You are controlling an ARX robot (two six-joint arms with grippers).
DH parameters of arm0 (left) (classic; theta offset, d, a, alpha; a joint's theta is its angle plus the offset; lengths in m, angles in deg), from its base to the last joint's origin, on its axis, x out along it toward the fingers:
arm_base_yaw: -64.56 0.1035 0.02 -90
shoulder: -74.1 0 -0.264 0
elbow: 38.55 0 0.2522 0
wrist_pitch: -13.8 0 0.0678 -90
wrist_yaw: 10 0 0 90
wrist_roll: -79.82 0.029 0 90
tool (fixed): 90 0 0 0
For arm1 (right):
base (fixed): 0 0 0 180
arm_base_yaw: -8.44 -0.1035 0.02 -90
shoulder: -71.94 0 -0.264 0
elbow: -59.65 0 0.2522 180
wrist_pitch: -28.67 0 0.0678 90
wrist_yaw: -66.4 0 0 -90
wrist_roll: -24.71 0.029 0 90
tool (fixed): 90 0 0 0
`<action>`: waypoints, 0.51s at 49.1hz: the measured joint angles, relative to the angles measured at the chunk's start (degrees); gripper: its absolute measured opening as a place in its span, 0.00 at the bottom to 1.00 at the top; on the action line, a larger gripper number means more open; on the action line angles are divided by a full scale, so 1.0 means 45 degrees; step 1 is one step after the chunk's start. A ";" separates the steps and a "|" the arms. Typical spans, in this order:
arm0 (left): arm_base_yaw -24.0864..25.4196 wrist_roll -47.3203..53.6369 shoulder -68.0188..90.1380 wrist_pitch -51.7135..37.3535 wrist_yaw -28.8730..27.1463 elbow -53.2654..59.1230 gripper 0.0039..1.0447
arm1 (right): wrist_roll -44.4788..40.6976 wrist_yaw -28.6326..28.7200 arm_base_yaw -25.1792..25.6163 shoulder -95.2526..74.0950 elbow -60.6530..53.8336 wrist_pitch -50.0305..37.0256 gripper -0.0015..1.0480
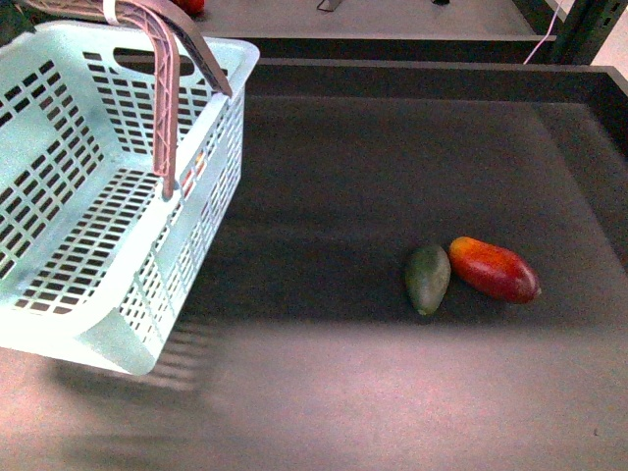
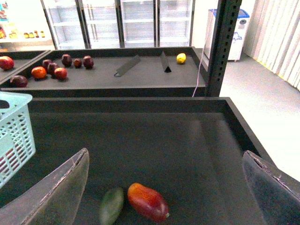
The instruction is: Pick apple with right arm and hold basket with left
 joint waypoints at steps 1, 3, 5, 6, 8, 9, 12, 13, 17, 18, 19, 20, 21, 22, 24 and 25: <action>0.0029 -0.0029 0.0131 -0.0005 0.0024 0.0000 0.14 | 0.0000 0.0000 0.0000 0.0000 0.0000 0.0000 0.92; 0.0102 -0.0107 0.0330 -0.0039 0.0083 0.0010 0.14 | 0.0000 0.0005 0.0000 0.0000 0.0000 0.0000 0.92; 0.0175 -0.0180 0.0471 -0.0160 0.0126 0.0097 0.14 | 0.0000 0.0000 0.0000 0.0000 0.0000 0.0000 0.92; 0.0194 -0.0194 0.0510 -0.0223 0.0141 0.0151 0.14 | 0.0000 0.0000 0.0000 0.0000 0.0000 0.0000 0.92; 0.0262 -0.0219 0.0563 -0.0374 0.0160 0.0306 0.14 | 0.0000 0.0000 0.0000 0.0000 0.0000 0.0000 0.92; 0.0296 -0.0214 0.0563 -0.0457 0.0180 0.0398 0.14 | 0.0000 0.0000 0.0000 0.0000 0.0000 0.0000 0.92; 0.0359 -0.0219 0.0563 -0.0622 0.0214 0.0578 0.14 | 0.0000 0.0000 0.0000 0.0000 0.0000 0.0000 0.92; 0.0374 -0.0219 0.0563 -0.0656 0.0233 0.0612 0.14 | 0.0000 0.0000 0.0000 0.0000 0.0000 0.0000 0.92; 0.0447 -0.0219 0.0563 -0.0816 0.0306 0.0850 0.14 | 0.0000 0.0000 0.0000 0.0000 0.0000 0.0000 0.92; 0.0457 -0.0223 0.0563 -0.0835 0.0321 0.0884 0.14 | 0.0000 0.0000 0.0000 0.0000 0.0000 0.0000 0.92; 0.0481 -0.0233 0.0563 -0.0874 0.0340 0.0971 0.14 | 0.0000 0.0000 0.0000 0.0000 0.0000 0.0000 0.92; 0.0495 -0.0233 0.0563 -0.0894 0.0335 0.1010 0.14 | 0.0000 0.0000 0.0000 0.0000 0.0000 0.0000 0.92; 0.0515 -0.0233 0.0563 -0.0918 0.0345 0.1088 0.14 | 0.0000 0.0000 0.0000 0.0000 0.0000 0.0000 0.92; 0.0529 -0.0238 0.0563 -0.0937 0.0345 0.1166 0.14 | 0.0000 0.0000 0.0000 0.0000 0.0000 0.0000 0.92; 0.0539 -0.0248 0.0563 -0.0942 0.0340 0.1243 0.14 | 0.0000 0.0000 0.0000 0.0000 0.0000 0.0000 0.92; 0.0539 -0.0248 0.0563 -0.0942 0.0335 0.1268 0.14 | 0.0000 0.0000 0.0000 0.0000 0.0000 0.0000 0.92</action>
